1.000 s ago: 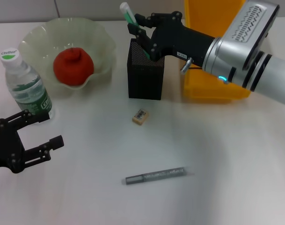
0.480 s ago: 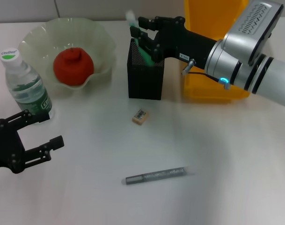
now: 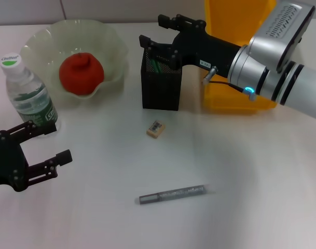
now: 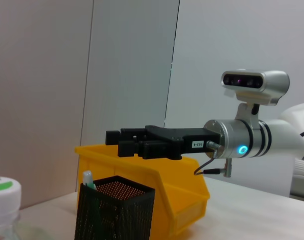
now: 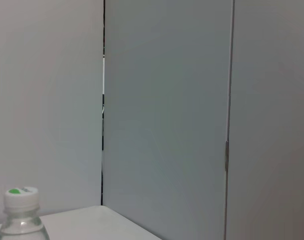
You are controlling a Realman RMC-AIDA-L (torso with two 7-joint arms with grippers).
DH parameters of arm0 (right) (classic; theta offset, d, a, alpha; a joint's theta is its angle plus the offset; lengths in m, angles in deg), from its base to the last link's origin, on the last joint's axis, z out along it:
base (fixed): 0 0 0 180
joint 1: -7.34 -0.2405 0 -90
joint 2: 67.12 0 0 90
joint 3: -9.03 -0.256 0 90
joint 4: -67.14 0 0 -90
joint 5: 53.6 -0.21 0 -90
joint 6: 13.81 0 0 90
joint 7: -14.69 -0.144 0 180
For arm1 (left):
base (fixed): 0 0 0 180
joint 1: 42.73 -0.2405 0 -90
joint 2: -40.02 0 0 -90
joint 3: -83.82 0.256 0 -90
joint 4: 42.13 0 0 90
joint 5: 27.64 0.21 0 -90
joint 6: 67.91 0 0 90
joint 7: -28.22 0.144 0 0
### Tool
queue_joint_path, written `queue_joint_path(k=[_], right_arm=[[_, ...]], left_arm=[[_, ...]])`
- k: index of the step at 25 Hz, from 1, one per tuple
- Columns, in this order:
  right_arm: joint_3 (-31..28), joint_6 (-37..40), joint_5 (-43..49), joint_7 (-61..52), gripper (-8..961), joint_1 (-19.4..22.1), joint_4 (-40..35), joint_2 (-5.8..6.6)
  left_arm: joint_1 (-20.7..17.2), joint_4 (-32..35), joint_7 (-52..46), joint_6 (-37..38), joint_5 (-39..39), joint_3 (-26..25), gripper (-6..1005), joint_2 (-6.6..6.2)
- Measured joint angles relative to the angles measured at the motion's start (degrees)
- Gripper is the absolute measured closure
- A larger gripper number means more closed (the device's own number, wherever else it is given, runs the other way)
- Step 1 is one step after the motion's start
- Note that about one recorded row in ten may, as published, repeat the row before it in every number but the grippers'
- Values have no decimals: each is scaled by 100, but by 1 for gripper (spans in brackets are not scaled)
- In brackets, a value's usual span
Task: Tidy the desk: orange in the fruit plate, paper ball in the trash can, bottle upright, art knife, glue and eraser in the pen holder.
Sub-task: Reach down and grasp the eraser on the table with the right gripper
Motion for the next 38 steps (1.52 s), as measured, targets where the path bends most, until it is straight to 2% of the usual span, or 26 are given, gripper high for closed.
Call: queue_joint_path(k=[9,10,11,12,13,15,16,19,20,21,23,24,25,26,28,29,30,31,33,34,36,37,38], right_arm=[[-199,316,0,-137,303,167,-143,23],[-291,711,11,-290,303,248,-166,55],[-291,711,11,-290,302,248,-166,55],[-316,1162,101,-557,302,333,-236,129],[-316,1162,101,-557,302,333,-236,129],[-317,1820,501,-1242,303,438,-483,368],[-317,1820,501,-1242,305,438,-483,368],[-328,2273,1036,-1859,309,445,-663,588],[-420,2517,1497,-2301,309,395,-763,740],[-420,2517,1497,-2301,308,395,-763,740],[-655,2691,2096,-2753,308,339,-894,841],[-844,2776,2542,-3030,307,309,-993,888],[-1258,2852,3384,-3511,307,277,-1260,920],[-1258,2852,3384,-3511,307,277,-1260,920],[-1724,2868,4666,-4217,307,230,-1834,908],[-1724,2868,4666,-4217,307,230,-1834,908],[-1861,2845,5400,-4647,307,145,-2144,862],[-1861,2845,5400,-4647,307,145,-2144,862],[-1923,2765,6122,-5041,307,-16,-2357,797],[-1938,2701,6483,-5211,308,-115,-2425,760],[-1944,2525,7360,-5549,308,-432,-2472,604],[-1944,2525,7360,-5549,308,-432,-2472,604],[-1947,2406,7856,-5631,308,-605,-2473,479]], left_arm=[[-8,0,5,92,0,0,231,0],[-11,0,13,119,0,0,230,0],[-11,0,13,119,0,0,230,0],[-14,5,18,128,1,0,230,0],[-14,5,18,128,1,0,230,0],[-16,21,20,141,3,29,230,-1],[-16,21,20,141,3,29,230,-1],[-16,12,19,163,20,43,230,-17],[-17,9,20,170,33,45,230,-24],[-17,9,20,170,33,45,230,-24],[-22,11,20,184,45,49,230,-24],[-22,11,20,184,45,49,230,-24],[-40,18,23,232,53,55,230,-39],[-43,18,24,234,55,58,230,-41],[-50,25,25,239,61,76,230,-43],[-50,25,25,239,61,76,231,-43],[-51,32,25,240,64,93,231,-44],[-51,32,25,240,64,93,231,-44],[-49,36,25,240,65,105,231,-44],[-47,39,27,241,65,110,231,-44],[-37,44,38,241,65,119,230,-44],[-33,44,40,241,65,122,230,-44],[-32,44,42,241,65,124,230,-44]])
